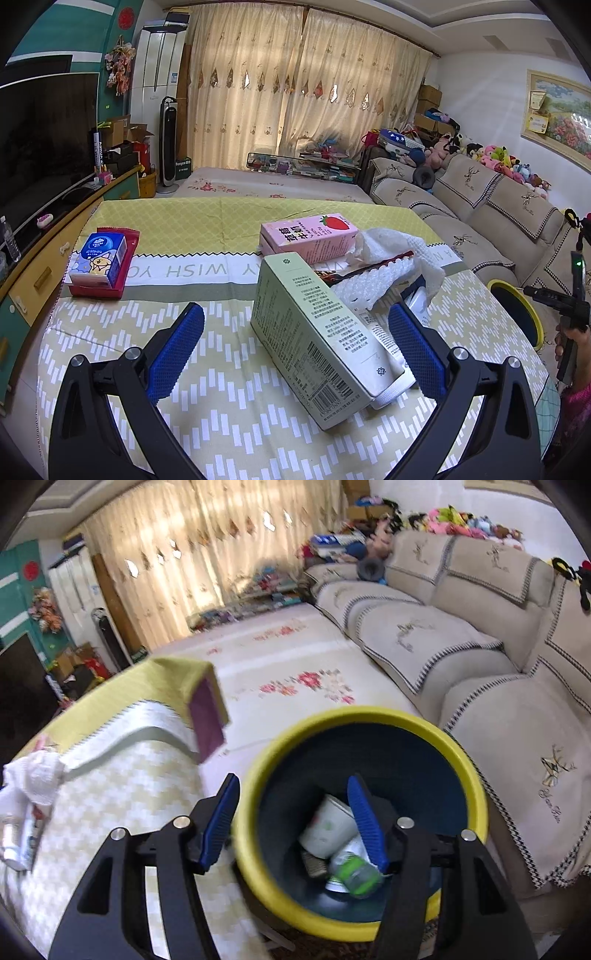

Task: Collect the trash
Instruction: 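Reach the left gripper to the white-green carton box and grasp it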

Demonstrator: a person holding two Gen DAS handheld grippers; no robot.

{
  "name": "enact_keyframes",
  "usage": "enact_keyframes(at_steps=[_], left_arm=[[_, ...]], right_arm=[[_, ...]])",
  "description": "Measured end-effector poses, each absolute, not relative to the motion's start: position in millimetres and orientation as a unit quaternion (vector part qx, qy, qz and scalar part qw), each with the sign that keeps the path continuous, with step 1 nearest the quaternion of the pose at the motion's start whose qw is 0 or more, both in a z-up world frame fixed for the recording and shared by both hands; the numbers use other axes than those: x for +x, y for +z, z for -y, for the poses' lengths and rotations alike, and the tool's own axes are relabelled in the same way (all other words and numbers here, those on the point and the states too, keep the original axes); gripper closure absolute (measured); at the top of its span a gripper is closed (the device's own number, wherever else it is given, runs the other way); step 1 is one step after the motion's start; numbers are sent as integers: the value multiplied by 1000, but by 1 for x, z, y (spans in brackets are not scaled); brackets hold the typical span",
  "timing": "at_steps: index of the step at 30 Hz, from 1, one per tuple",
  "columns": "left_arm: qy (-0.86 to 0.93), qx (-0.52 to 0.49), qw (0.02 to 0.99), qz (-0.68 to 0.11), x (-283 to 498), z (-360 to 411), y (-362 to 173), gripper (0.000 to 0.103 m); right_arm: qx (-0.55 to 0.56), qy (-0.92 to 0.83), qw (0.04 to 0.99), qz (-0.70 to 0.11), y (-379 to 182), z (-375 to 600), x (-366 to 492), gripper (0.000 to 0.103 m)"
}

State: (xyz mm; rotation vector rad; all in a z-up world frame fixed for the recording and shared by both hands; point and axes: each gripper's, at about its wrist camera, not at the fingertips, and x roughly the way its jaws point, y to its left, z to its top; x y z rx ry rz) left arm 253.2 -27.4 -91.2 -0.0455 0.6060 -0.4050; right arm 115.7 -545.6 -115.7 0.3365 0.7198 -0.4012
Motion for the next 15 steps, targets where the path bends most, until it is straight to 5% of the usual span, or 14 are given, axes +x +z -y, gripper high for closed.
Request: enact_keyframes(at_steps=[15], left_arm=[[-207, -25, 935, -288, 247, 30, -89, 5]], right_arm=[[127, -134, 939, -290, -93, 447, 128, 35]])
